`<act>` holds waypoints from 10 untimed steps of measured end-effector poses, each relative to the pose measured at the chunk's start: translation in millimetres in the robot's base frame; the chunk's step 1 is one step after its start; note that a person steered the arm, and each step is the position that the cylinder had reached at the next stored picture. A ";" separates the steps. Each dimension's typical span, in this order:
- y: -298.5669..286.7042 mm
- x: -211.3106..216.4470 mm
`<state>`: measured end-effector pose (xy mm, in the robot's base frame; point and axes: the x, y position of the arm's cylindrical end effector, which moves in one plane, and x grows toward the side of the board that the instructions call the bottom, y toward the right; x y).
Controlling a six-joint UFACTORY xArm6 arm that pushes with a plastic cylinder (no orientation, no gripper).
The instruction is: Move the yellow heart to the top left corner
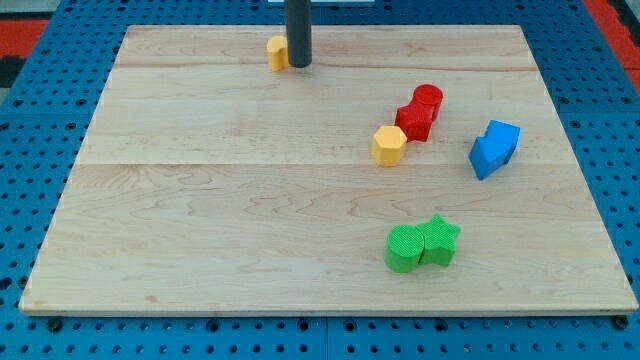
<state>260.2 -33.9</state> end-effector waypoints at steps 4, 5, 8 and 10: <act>-140.5 25.7; -173.6 20.6; -109.4 23.6; -15.0 159.0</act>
<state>419.2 -48.9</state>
